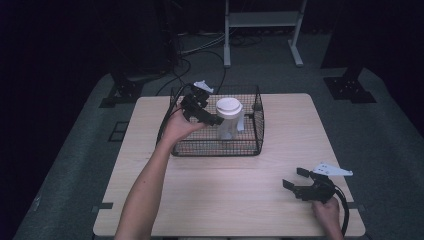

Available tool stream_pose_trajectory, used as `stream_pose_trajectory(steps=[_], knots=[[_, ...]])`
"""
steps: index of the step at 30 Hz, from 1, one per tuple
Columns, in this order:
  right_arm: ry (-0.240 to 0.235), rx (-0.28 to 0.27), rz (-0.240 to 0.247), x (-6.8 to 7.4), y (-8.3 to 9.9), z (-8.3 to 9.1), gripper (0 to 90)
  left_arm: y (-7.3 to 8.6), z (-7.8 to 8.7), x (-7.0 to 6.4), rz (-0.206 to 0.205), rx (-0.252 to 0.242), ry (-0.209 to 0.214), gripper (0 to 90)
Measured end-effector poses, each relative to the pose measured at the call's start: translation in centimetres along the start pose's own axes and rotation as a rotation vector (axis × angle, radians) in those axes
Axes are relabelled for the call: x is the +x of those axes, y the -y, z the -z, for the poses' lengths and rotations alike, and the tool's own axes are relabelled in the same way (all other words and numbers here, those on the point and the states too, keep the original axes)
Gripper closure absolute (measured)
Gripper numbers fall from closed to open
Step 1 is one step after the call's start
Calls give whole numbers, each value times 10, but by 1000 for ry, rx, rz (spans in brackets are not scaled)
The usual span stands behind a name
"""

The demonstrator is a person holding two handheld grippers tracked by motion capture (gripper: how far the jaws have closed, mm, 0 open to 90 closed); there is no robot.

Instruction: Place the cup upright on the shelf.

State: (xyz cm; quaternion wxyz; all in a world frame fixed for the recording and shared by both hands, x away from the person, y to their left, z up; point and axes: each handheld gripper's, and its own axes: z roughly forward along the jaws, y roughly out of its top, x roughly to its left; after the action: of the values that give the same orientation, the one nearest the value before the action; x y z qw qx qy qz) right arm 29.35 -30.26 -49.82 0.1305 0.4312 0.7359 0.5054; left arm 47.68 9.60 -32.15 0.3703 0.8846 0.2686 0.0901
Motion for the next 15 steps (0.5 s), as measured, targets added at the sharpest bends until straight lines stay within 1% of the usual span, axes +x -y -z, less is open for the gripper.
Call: stream_pose_trajectory(steps=[4, 9, 14, 15], knots=[[1, 1, 2, 0, 0, 0, 129, 10, 7, 0, 12, -9, 0, 15], [3, -3, 5, 0, 0, 0, 129, 19, 13, -2, 6, -10, 1, 15], [7, -2, 6, 1, 0, 0, 129, 28, 16, -2, 17, -5, 5, 15], [8, -3, 7, 1, 0, 0, 129, 30, 16, -3, 14, -6, 1, 15]])
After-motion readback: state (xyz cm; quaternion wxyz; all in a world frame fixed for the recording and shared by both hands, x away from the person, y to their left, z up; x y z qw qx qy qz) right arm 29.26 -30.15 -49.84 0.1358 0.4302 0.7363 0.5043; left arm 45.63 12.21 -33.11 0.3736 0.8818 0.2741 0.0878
